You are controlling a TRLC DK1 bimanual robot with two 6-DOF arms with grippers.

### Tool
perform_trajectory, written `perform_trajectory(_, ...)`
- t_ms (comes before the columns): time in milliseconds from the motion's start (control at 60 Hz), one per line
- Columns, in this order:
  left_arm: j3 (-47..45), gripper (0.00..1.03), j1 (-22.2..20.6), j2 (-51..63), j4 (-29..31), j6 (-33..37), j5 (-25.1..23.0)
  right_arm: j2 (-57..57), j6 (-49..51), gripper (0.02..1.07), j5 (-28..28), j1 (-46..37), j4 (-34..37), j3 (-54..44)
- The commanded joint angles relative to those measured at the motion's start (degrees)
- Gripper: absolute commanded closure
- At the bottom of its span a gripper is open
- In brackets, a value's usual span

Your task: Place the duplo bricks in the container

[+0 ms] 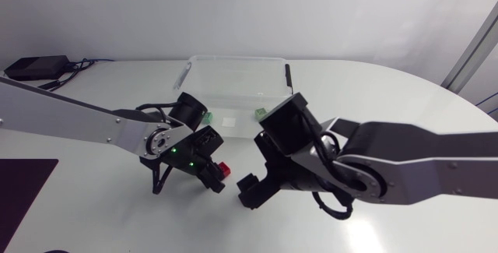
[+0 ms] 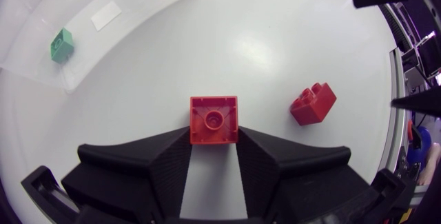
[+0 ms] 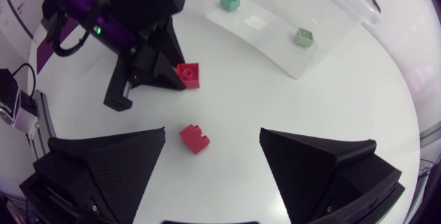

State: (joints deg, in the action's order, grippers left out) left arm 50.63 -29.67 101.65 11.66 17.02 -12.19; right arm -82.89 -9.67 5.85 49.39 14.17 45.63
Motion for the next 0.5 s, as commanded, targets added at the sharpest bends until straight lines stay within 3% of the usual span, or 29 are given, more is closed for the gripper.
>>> perform_trajectory(0, -1.68, 0.77, 0.67, -4.35, -0.23, 1.35, -0.56, -3.33, 3.87, 0.08, -0.75, -0.34, -2.4, -2.47)
perform_trajectory(317, -1.15, 0.77, 4.18, -22.63, 6.18, 1.18, -0.56, -13.0, 8.97, 0.08, -2.77, -1.22, -8.11, -1.77)
perform_trajectory(483, 1.66, 0.77, 7.35, -29.31, 7.94, 1.09, -0.47, -13.7, 9.58, 0.15, -5.23, -1.66, -7.14, -0.27)
